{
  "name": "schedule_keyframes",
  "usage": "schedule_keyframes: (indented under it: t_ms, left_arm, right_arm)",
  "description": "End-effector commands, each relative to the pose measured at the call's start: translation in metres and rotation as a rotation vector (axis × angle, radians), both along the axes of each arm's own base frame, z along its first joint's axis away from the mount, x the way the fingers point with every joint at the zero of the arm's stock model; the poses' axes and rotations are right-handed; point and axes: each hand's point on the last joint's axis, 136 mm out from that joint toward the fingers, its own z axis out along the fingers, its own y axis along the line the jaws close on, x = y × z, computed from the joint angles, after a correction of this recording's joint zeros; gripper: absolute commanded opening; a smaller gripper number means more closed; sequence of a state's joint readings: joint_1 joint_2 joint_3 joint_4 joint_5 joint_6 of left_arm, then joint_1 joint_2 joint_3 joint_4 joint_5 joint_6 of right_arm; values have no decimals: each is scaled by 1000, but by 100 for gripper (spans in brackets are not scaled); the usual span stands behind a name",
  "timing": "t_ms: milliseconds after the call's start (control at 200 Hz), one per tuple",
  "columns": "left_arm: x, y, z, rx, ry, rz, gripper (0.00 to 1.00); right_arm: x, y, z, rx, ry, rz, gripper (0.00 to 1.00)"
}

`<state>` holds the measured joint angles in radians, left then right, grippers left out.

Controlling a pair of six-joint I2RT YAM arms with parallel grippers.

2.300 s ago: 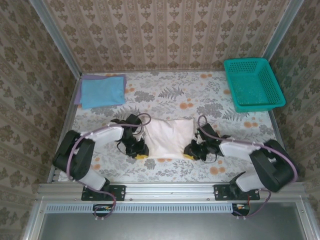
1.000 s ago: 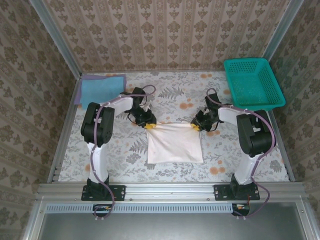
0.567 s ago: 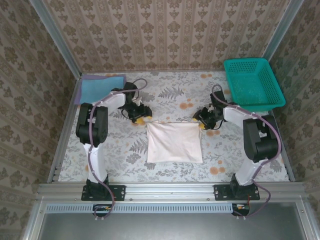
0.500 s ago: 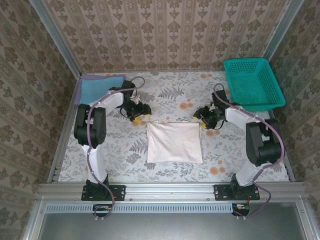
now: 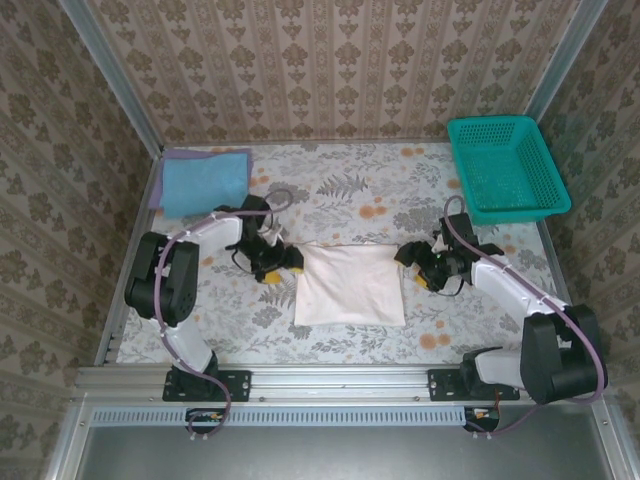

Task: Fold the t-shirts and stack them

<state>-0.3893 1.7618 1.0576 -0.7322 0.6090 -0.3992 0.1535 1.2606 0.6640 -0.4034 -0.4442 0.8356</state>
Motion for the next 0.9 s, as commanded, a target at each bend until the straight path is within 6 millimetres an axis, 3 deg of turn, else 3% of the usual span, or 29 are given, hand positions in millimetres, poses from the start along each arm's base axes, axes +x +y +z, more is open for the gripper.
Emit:
schedule_keyframes:
  t_ms: [0,185,395,580,775,895]
  left_arm:
    - [-8,-10,-7,-31,-5,-49,71]
    - [-1,-33,-17,-20,-21,-93,63]
    - [9,-45,-32,40,-8,-110,47]
    - [16,-61,-31,29,-15,-130,44]
    - [28,-65,-39,130,-50,-143,33]
    - [37,-56,-55,251,-76,-132,23]
  right_arm:
    - [-18,5,-2,15,12,38,73]
    - [-37,10,-4,17,22,66,73]
    - [-51,9,-3,21,20,59,73]
    - [-58,7,0,22,13,55,73]
    - [-58,8,-1,31,18,53,73]
    - [-54,9,1,33,13,55,73]
